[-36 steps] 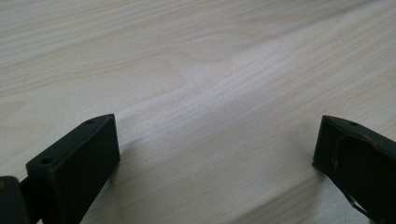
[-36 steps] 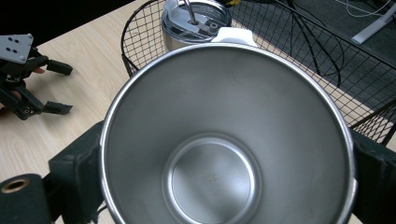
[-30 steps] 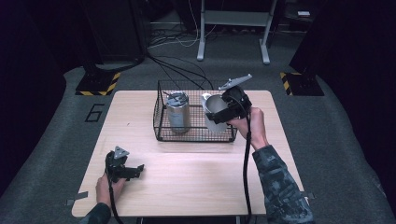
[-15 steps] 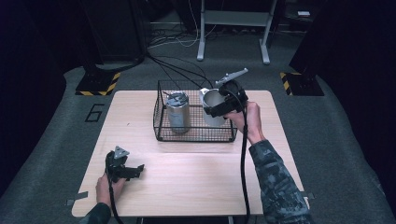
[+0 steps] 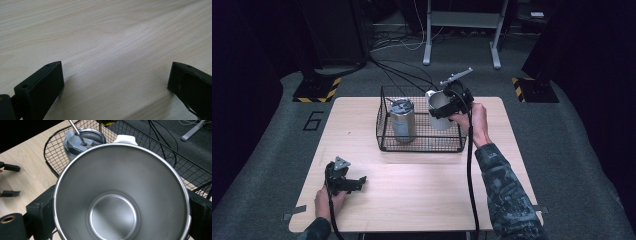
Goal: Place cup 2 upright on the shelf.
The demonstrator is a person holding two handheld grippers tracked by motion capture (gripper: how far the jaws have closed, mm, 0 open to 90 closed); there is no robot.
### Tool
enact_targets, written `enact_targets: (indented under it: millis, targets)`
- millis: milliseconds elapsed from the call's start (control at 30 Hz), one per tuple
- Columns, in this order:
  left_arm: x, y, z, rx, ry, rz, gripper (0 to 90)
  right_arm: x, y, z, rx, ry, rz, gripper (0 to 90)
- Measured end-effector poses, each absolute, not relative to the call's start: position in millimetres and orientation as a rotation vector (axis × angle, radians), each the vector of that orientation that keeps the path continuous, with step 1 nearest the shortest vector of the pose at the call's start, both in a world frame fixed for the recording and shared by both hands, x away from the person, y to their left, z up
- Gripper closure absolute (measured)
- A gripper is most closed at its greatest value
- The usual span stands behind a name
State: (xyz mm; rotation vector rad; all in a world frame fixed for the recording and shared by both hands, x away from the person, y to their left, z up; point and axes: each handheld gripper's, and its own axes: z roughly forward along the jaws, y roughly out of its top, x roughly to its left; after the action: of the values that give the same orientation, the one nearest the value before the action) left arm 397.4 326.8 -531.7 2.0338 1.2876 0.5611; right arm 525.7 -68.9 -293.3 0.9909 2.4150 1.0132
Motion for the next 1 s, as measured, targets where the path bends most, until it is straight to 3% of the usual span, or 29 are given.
enact_targets:
  millis: [1000]
  targets:
    - [397.4, 327.5, -531.1, 2.048, 1.282, 0.557, 0.0, 567.2, -63.6, -324.2, 1.157, 2.387, 0.988, 5.9]
